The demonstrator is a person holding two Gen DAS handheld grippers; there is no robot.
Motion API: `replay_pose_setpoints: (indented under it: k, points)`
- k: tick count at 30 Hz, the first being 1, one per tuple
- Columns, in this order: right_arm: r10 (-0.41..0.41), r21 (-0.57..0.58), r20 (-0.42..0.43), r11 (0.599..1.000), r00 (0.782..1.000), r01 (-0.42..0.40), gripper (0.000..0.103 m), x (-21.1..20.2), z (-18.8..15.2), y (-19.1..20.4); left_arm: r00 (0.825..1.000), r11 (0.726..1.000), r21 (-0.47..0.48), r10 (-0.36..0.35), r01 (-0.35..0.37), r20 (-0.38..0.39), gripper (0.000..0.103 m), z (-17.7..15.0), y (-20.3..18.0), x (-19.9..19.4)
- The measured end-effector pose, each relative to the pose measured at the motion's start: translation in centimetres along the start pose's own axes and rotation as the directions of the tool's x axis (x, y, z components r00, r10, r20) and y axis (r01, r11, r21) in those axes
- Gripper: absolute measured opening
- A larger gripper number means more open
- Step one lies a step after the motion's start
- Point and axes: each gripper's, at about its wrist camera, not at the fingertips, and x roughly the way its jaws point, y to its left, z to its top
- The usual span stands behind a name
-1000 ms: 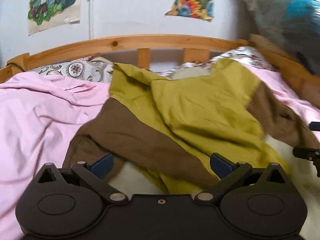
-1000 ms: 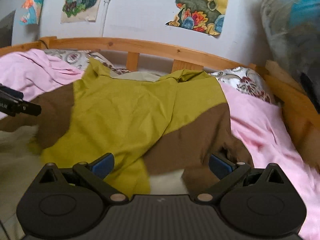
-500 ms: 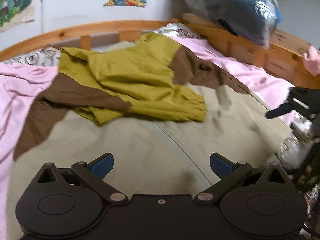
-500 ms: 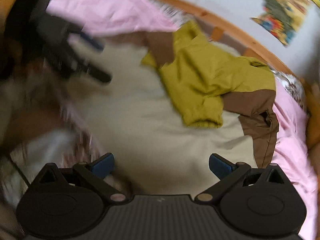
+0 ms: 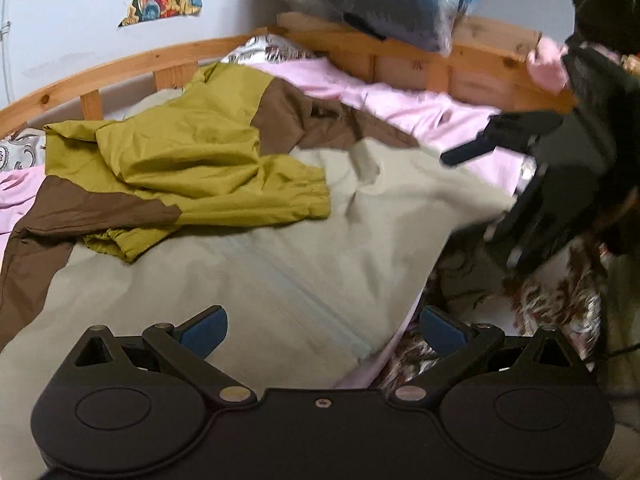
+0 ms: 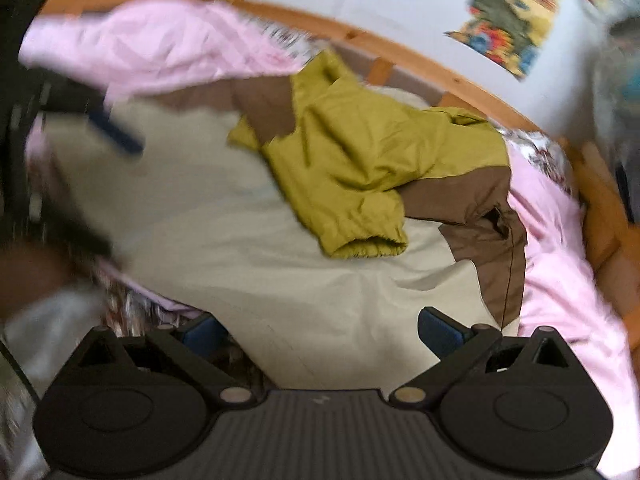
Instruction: Fold large clothes
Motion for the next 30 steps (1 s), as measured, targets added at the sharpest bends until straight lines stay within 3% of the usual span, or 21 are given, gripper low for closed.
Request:
replay_pose_setpoints:
  k: [4, 8, 14, 17, 21, 25, 30]
  points:
    - [0.021, 0.119, 0.045, 0.993, 0.999, -0.026, 0.103, -0.3, 0.1, -2.2, 0.996, 0.996, 0.068, 0.059, -0.054, -0.070, 0.102, -0.3, -0.2, 1.1]
    - [0.050, 0.210, 0.085, 0.975, 0.995, -0.066, 0.103, -0.7, 0.0, -3.7, 0.995, 0.996, 0.079, 0.056, -0.050, -0.080, 0.102, -0.4, 0.2, 0.7]
    - [0.022, 0.219, 0.073, 0.975, 0.997, -0.037, 0.103, -0.4, -0.2, -3.5, 0.982, 0.983, 0.119, 0.152, -0.139, -0.110, 0.102, -0.4, 0.7, 1.3]
    - [-0.006, 0.240, 0.086, 0.971, 0.996, -0.015, 0.103, -0.4, -0.1, -3.5, 0.982, 0.987, 0.090, 0.141, -0.131, -0.122, 0.100, -0.3, 1.3, 1.2]
    - [0.000, 0.286, 0.085, 0.958, 0.996, -0.024, 0.103, -0.1, -0.2, -4.3, 0.987, 0.993, 0.068, 0.105, -0.097, -0.120, 0.090, 0.1, 1.6, 0.9]
    - [0.023, 0.250, 0.093, 0.967, 0.995, -0.046, 0.103, -0.1, -0.1, -3.8, 0.987, 0.990, 0.090, 0.119, -0.110, -0.105, 0.084, 0.6, 1.4, 0.7]
    - [0.121, 0.063, 0.097, 0.990, 0.988, -0.127, 0.103, -0.1, 0.3, -0.4, 0.991, 0.995, 0.016, 0.099, -0.098, -0.094, 0.083, 1.9, 2.7, 0.3]
